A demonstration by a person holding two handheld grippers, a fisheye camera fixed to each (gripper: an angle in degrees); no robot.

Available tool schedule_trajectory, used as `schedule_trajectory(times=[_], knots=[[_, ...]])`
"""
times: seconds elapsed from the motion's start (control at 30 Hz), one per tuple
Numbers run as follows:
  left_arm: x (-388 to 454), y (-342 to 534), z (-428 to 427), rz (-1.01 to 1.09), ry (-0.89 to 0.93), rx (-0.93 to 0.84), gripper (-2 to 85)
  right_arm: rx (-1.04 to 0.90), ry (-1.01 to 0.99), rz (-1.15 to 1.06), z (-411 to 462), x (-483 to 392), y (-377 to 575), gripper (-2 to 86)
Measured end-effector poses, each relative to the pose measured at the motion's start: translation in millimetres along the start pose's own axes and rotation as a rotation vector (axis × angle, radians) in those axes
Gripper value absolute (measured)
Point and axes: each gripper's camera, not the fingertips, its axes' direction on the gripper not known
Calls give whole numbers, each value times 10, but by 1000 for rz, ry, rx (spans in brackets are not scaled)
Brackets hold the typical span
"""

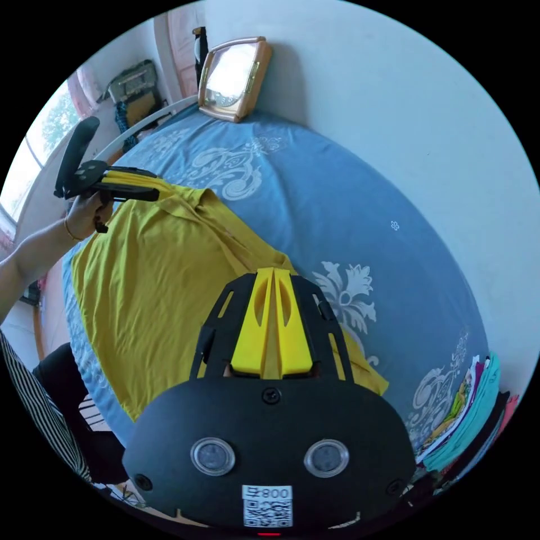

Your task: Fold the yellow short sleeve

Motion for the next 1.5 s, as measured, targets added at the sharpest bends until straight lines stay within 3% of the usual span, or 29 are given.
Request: schedule_trajectory(times=[0.13, 0.23, 0.47, 0.7, 0.9, 1.03, 1.27, 1.37, 1.5], knots=[[55, 273, -102, 63, 70, 5, 2, -12, -93, -110, 24, -313, 86, 2], [34, 271, 37, 63, -9, -95, 2, -100, -57, -168, 205, -467, -11, 2], [-456, 68, -87, -79, -96, -80, 1, -119, -39, -78, 257, -132, -229, 2], [-714, 505, -699, -112, 17, 53, 3, -98, -2, -38, 274, 18, -134, 1], [-799, 823, -815, -56, -45, -49, 3, -95, -32, 5, 320, 180, 66, 1], [-1039, 753, -874, -126, -118, -63, 2, -98, -15, -7, 300, 242, 193, 2], [-1402, 789, -1297, -238, -156, -19, 1, 64, -72, 65, -222, 656, 876, 1], [-1289, 971, -1519, -173, -68, 19, 2, 57, -75, 98, -358, 887, 1415, 1], [-1248, 1181, -1542, -155, -122, -54, 2, -43, -49, 175, -197, 1183, 1877, 1]])
